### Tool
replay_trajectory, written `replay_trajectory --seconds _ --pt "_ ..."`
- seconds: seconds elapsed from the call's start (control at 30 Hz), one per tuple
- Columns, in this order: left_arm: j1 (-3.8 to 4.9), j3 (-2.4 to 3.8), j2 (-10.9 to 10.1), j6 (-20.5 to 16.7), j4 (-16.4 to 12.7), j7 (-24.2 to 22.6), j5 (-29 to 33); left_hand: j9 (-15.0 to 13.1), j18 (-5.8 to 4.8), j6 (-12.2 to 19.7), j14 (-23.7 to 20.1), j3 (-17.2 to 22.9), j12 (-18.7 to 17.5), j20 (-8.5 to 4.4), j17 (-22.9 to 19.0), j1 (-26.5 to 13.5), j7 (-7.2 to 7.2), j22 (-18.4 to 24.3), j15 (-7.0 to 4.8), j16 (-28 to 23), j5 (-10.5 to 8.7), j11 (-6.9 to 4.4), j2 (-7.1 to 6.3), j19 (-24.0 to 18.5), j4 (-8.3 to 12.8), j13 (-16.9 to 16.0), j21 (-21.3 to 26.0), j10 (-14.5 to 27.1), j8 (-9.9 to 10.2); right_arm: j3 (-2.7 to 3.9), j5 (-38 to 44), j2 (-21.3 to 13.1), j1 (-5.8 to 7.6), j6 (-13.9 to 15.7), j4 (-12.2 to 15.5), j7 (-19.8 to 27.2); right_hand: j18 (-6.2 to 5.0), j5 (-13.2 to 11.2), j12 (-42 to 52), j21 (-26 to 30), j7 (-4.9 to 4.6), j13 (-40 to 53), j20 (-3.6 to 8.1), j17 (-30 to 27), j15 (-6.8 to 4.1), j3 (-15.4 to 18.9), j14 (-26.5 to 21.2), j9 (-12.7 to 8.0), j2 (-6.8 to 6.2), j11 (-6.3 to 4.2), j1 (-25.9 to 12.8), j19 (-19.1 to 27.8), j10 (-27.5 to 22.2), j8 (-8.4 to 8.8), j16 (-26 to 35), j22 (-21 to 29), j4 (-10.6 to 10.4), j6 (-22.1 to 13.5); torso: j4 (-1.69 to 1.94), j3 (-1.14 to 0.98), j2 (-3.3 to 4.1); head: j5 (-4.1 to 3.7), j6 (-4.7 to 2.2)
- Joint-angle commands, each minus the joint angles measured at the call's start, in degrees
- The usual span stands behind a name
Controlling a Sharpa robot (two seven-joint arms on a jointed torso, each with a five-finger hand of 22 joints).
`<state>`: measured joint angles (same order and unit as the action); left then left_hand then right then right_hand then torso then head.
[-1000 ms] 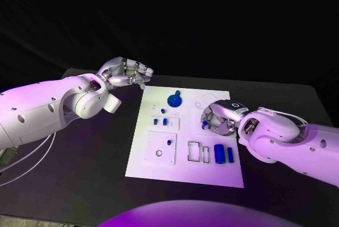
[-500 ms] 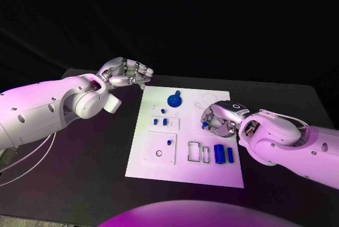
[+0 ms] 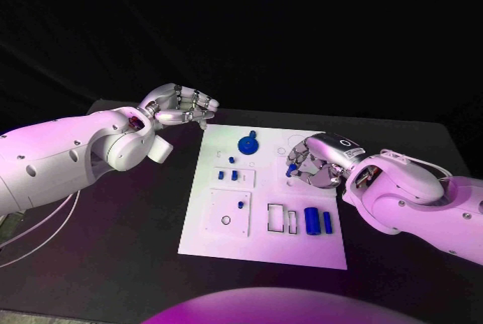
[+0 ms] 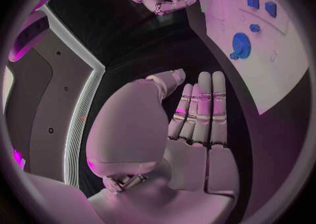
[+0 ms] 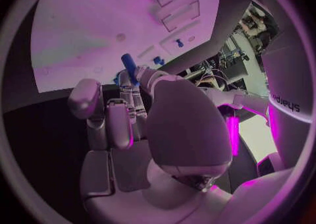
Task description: Assemble the parts on the task board
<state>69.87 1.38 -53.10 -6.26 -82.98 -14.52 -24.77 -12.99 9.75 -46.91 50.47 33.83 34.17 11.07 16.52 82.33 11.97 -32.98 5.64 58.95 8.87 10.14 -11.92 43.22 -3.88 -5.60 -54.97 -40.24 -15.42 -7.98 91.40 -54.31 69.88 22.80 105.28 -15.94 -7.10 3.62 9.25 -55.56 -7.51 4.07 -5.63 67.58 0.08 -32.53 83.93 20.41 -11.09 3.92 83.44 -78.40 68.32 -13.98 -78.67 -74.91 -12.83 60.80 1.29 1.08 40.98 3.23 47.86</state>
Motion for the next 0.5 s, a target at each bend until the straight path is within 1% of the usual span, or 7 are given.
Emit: replay_trajectory --seconds 0.03,0.17,0.23,0.27,0.33,0.4,0.5 --pt "0.00 0.03 0.2 1.0 0.1 -0.3 0.4 0.1 0.83 0.4 -0.3 -0.1 0.3 0.15 0.1 -0.1 1.40 0.1 0.22 0.2 0.20 0.03 0.32 0.0 0.0 0.1 0.4 0.3 -0.3 0.15 -2.0 -0.5 0.58 2.1 1.7 0.6 0.83 0.3 -0.4 -0.1 0.04 0.0 0.14 0.0 -0.50 -0.3 1.5 0.5 0.25 0.16 -0.4 -0.4 0.4 -0.25 -0.3 -2.0 0.0 0.3 0.00 0.03 -0.03 0.03 -0.08" --pt "-0.02 0.03 0.3 1.0 0.1 -0.3 0.4 0.1 0.83 0.4 -0.3 -0.1 0.3 0.15 0.1 -0.1 1.40 0.1 0.22 0.2 0.20 0.03 0.32 0.0 0.0 0.1 0.4 0.3 -0.3 0.26 -2.8 -0.2 1.00 2.8 3.5 1.1 0.85 0.3 -0.4 -0.2 0.05 0.0 0.15 0.0 -0.51 -0.3 1.5 0.5 0.24 0.15 -0.4 -0.4 0.4 -0.27 -0.3 -2.0 0.0 0.3 0.00 0.03 0.05 0.11 -0.20" --pt "-0.04 0.03 0.3 1.0 0.2 -0.3 0.4 0.1 0.83 0.4 -0.3 -0.1 0.3 0.15 0.1 -0.1 1.40 0.1 0.22 0.2 0.20 0.03 0.32 0.0 0.0 0.1 0.4 0.3 -0.3 0.27 -3.2 0.7 1.00 3.0 3.9 1.5 0.85 0.3 -0.4 -0.2 0.05 0.0 0.15 0.0 -0.51 -0.3 1.5 0.5 0.24 0.15 -0.4 -0.4 0.4 -0.27 -0.3 -2.0 0.0 0.3 -0.03 0.00 0.05 0.32 -0.30" --pt "-0.05 0.03 0.4 1.1 0.2 -0.3 0.4 0.1 0.83 0.4 -0.3 -0.1 0.3 0.15 0.1 -0.1 1.40 0.1 0.22 0.2 0.20 0.03 0.32 0.0 0.0 0.1 0.4 0.3 -0.3 0.27 -3.2 1.2 0.95 3.1 4.0 1.6 0.85 0.3 -0.4 -0.2 0.05 0.0 0.15 0.0 -0.51 -0.3 1.5 0.5 0.24 0.15 -0.4 -0.4 0.4 -0.27 -0.3 -2.0 0.0 0.3 -0.06 -0.02 0.03 0.50 -0.25" --pt "-0.07 0.03 0.4 1.1 0.2 -0.3 0.5 0.1 0.83 0.4 -0.3 -0.1 0.3 0.15 0.1 -0.1 1.40 0.1 0.22 0.2 0.20 0.03 0.32 0.0 0.0 0.1 0.4 0.3 -0.3 0.25 -3.2 2.6 0.59 3.4 3.9 2.2 0.85 0.3 -0.4 -0.2 0.05 0.0 0.16 0.0 -0.52 -0.4 1.5 0.5 0.24 0.15 -0.4 -0.4 0.4 -0.30 -0.3 -2.0 0.1 0.3 -0.06 -0.01 -0.02 0.55 -0.33" --pt "-0.09 0.03 0.5 1.1 0.2 -0.4 0.5 0.1 0.83 0.4 -0.3 -0.1 0.3 0.15 0.1 -0.1 1.40 0.1 0.22 0.2 0.20 0.03 0.32 0.0 0.0 0.1 0.4 0.3 -0.3 0.23 -2.8 4.0 0.00 3.6 3.8 2.6 0.85 0.3 -0.4 -0.2 0.04 0.0 0.17 0.1 -0.53 -0.5 1.5 0.6 0.27 0.14 -0.4 -0.5 0.4 -0.33 -0.3 -2.0 0.2 0.3 0.02 0.03 -0.02 0.57 -0.44" --pt "-0.12 0.03 0.5 1.1 0.2 -0.4 0.5 0.1 0.83 0.4 -0.3 -0.1 0.3 0.15 0.1 -0.1 1.40 0.1 0.22 0.2 0.20 0.03 0.32 0.0 0.0 0.1 0.4 0.3 -0.3 0.16 -2.3 6.3 -1.06 4.0 3.2 3.4 0.87 0.3 -0.5 -0.3 0.02 0.0 0.19 0.1 -0.54 -0.5 1.6 0.6 0.27 0.15 -0.5 -0.5 0.4 -0.36 -0.3 -2.1 0.3 0.2 0.11 0.04 0.05 0.90 -0.58"
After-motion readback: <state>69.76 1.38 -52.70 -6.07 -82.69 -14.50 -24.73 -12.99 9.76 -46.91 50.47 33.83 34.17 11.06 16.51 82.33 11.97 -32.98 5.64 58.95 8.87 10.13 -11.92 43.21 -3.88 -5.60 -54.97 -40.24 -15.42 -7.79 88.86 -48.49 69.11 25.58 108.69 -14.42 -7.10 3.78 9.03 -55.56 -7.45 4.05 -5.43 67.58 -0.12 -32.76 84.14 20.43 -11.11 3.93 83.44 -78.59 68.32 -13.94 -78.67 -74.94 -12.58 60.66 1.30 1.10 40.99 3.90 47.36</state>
